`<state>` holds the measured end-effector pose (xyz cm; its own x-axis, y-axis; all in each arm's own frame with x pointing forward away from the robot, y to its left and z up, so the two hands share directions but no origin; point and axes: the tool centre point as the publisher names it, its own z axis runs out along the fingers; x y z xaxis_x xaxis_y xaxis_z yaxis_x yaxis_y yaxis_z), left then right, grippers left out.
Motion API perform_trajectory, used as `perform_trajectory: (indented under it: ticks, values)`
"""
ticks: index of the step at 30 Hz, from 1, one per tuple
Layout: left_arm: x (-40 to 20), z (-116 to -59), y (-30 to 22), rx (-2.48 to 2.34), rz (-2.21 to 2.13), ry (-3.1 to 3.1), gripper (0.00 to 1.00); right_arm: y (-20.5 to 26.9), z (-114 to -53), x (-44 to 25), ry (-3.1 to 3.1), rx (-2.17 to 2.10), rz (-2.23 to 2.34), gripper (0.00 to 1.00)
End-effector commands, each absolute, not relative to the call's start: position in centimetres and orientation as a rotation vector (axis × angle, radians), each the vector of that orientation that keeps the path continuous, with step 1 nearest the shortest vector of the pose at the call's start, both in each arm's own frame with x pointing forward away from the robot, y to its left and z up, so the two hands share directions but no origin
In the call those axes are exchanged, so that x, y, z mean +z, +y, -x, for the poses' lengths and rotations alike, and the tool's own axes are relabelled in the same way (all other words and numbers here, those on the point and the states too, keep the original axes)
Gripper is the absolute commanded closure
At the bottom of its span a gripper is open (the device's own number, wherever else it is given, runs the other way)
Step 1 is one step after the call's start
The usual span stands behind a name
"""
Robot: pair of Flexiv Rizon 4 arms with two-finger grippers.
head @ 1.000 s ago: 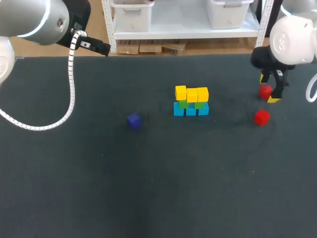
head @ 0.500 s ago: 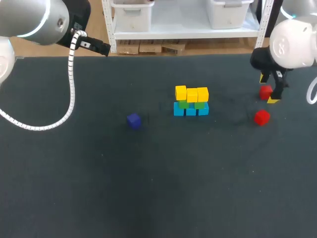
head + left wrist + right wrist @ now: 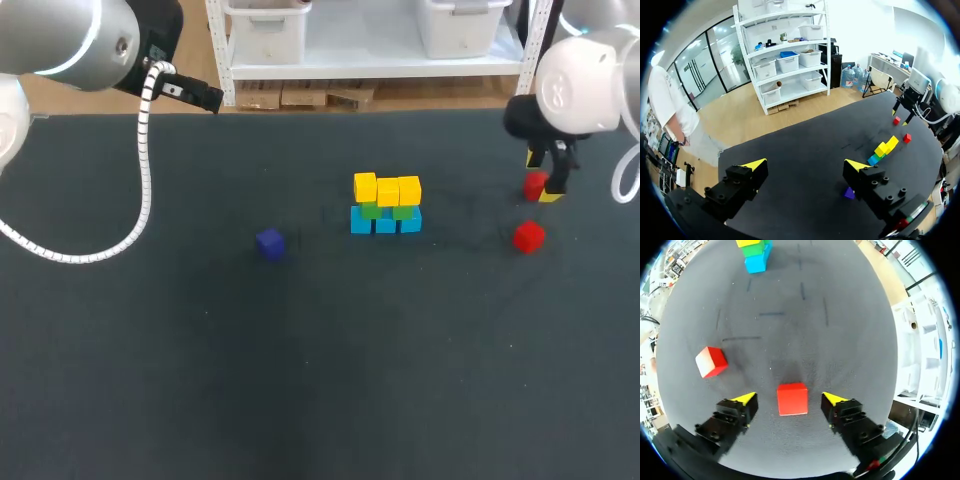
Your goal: Place the blue cubes, place green cubes on the blue cubes, place the yellow cubes on the green cubes, then place the red cubes on the yellow cubes, and place purple cube on the red cubes.
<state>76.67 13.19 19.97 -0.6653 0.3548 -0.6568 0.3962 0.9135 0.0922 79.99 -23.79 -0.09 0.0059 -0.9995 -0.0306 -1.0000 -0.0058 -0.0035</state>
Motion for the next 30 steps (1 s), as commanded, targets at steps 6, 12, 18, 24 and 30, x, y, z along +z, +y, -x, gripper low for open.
perform_trajectory:
  ticks: [6,12,18,24,30]
  values:
    - [20.0,-76.7,13.4,-0.082,-0.539,2.358,0.00,-24.0,-80.2,-0.2,2.207,0.044,2.204,0.61]
    - [20.0,-76.7,13.4,-0.082,-0.539,2.358,0.00,-23.8,-80.2,0.3,2.197,0.052,2.194,0.89]
    - [20.0,-76.7,13.4,-0.082,-0.539,2.358,0.00,-23.6,-80.2,1.9,2.260,-0.033,2.115,0.97]
    - [20.0,-76.7,13.4,-0.082,-0.539,2.358,0.00,-22.7,-80.1,4.7,2.350,-0.042,2.009,1.00]
    - [20.0,-76.7,13.4,-0.082,-0.539,2.358,0.00,-21.3,-79.9,8.6,2.384,0.028,1.948,1.00]
